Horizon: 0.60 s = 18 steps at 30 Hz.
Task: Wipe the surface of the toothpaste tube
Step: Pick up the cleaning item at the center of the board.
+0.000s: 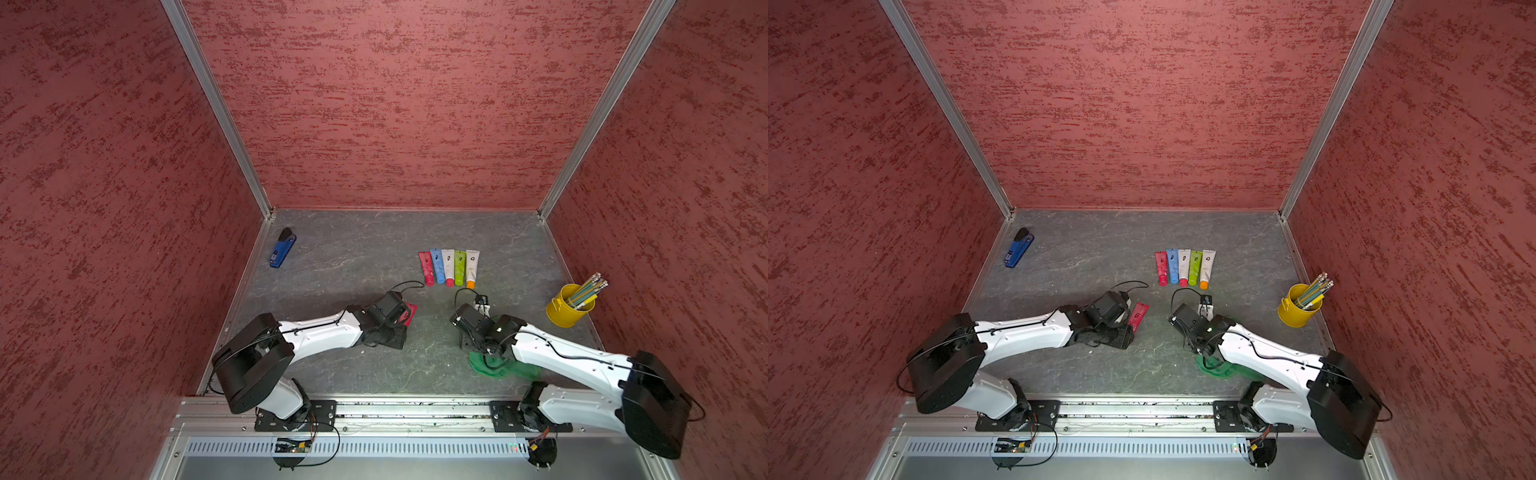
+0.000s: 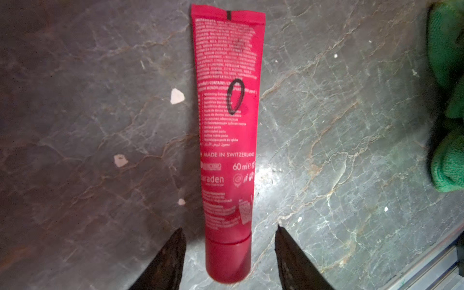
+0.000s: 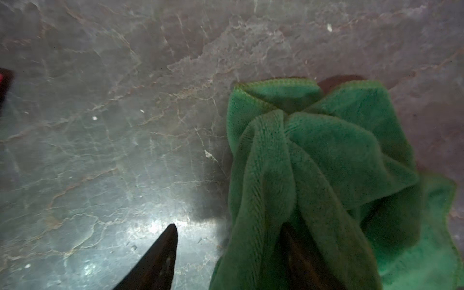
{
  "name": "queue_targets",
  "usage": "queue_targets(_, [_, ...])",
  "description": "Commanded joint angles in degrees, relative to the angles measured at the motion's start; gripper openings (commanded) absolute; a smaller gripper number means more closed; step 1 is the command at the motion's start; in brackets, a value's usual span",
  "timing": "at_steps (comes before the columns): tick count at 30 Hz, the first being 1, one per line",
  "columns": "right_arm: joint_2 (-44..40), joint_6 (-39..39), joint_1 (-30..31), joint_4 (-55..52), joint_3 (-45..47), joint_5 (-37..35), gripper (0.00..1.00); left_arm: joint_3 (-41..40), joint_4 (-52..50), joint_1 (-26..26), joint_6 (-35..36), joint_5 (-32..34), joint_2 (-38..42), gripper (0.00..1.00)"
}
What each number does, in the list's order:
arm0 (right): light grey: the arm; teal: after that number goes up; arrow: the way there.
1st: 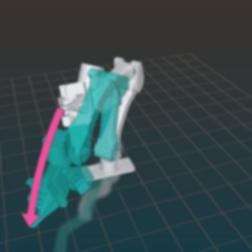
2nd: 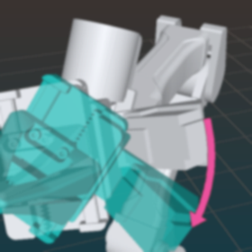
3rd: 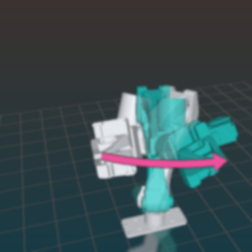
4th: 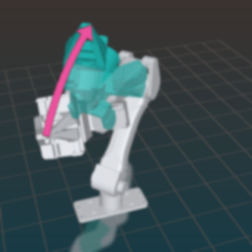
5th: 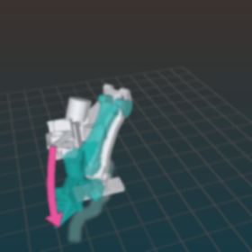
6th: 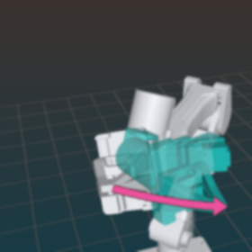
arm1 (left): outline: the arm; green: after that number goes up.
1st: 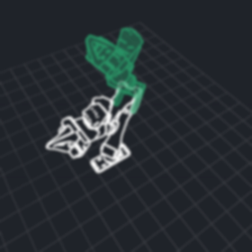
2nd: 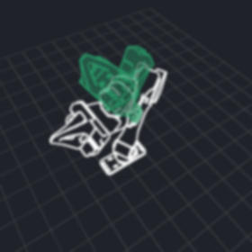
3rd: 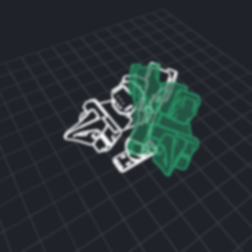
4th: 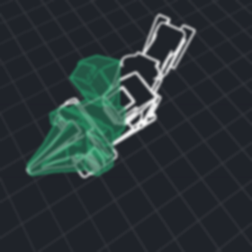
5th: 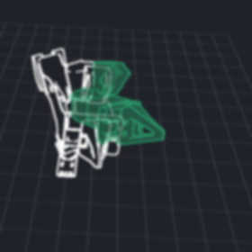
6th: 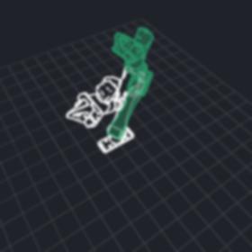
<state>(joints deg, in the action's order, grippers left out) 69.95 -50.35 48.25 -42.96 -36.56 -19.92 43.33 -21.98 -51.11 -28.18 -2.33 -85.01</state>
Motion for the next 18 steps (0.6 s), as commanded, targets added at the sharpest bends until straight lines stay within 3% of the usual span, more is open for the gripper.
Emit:
queue_targets(1, [1.11,-1.24,0.86,2.0,1.04,-0.69,0.55,-1.76,0.43,-0.48,0.19,1.89,3.01,0.59])
queue_targets(5, [-2.8,0.94,0.86,6.06,-0.37,-0.03,0.18,-4.26,0.39,-0.98,0.3,2.89,5.89,0.59])
queue_targets(8, [-6.75,4.52,0.88,9.05,-3.72,0.02,0.02,-5.51,0.38,-1.27,1.0,3.56,7.87,0.58])
queue_targets(13, [-9.3,12.99,-0.21,20.53,-8.09,9.55,0.0,-7.24,1.86,-1.8,3.64,3.83,10.16,0.54])
queue_targets(18, [-1.53,17.99,-2.13,31.98,-10.37,19.72,0.0,-7.77,2.29,-1.89,5.74,2.94,10.62,0.52])
